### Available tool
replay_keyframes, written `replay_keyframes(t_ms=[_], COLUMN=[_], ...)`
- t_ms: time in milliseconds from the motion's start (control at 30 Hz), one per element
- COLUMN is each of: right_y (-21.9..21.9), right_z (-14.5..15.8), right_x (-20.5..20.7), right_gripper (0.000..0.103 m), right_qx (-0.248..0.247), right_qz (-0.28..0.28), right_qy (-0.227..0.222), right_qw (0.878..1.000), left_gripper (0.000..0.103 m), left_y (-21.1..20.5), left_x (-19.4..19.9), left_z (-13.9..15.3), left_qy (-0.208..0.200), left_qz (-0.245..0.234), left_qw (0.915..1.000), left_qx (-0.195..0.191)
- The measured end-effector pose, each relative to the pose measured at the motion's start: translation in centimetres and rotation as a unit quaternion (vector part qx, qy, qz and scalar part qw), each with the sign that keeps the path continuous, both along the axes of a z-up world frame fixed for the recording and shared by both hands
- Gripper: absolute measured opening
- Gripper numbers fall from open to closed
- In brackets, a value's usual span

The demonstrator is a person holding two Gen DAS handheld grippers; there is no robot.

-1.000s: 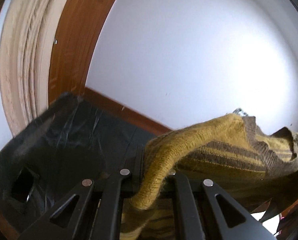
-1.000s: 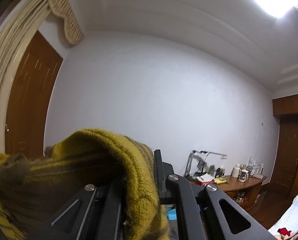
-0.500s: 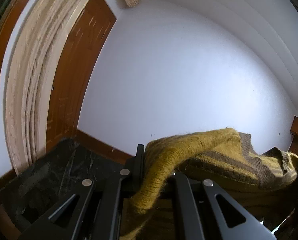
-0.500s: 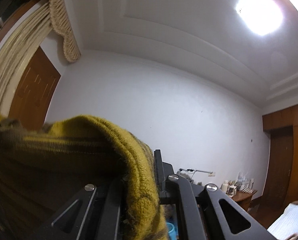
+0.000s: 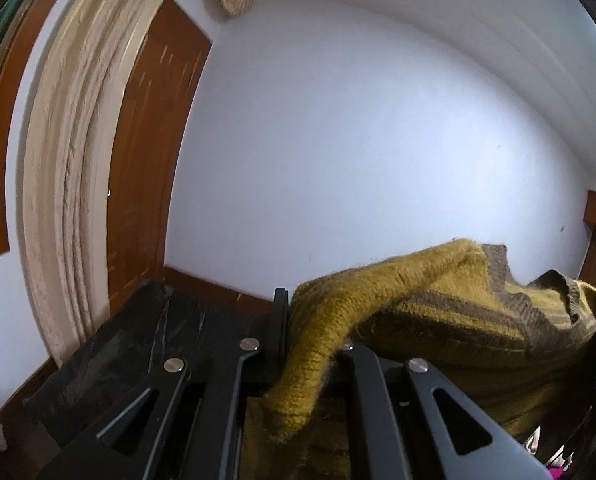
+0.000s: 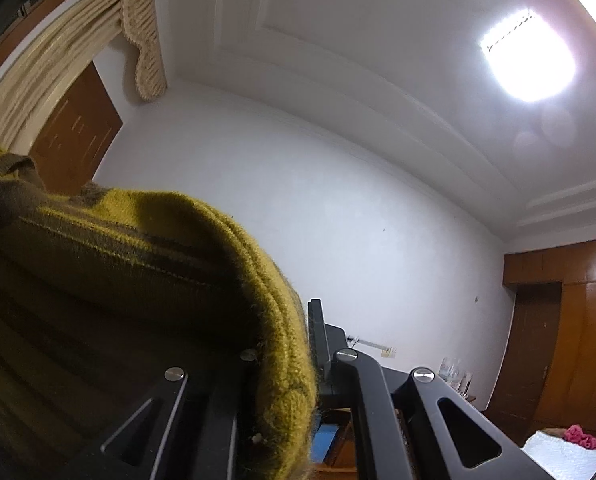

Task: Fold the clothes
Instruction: 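Lift the sweater with both grippers and shake it out in the air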

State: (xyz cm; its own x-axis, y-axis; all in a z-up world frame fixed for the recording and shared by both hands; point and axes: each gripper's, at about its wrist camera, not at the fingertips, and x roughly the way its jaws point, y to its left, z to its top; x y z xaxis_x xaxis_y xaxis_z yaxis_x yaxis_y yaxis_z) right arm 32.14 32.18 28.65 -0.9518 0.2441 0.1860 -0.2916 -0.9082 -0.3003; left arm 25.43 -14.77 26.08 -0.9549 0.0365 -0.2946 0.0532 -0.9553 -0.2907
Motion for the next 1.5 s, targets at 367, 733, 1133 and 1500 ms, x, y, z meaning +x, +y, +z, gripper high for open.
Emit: replay_keyframes(t_ms=[367, 733, 1133, 1500], right_y=[0.5, 2.5, 2.9, 4.5], right_z=[-7.9, -14.3, -24.2, -31.1], right_x=[-14.6, -21.1, -30.0, -35.4], right_gripper=[0.007, 0.007, 0.007, 0.008], right_qx=[-0.078, -0.105, -0.126, -0.154], right_qz=[0.015, -0.004, -0.011, -0.03], right_qy=[-0.188, -0.284, -0.411, -0.542], right_qw=[0.979, 0.953, 0.903, 0.826], left_gripper=[0.009, 0.009, 0.009, 0.013], left_y=[0.2, 1.6, 3.5, 5.3], left_x=[-12.2, -22.9, -31.8, -34.9], left_z=[-11.0, -18.3, -26.4, -31.0], left_qy=[-0.163, -0.255, -0.372, -0.451], left_qz=[0.001, -0.003, -0.014, -0.035], left_qw=[0.9866, 0.967, 0.9277, 0.891], left_qx=[0.007, -0.008, -0.027, -0.043])
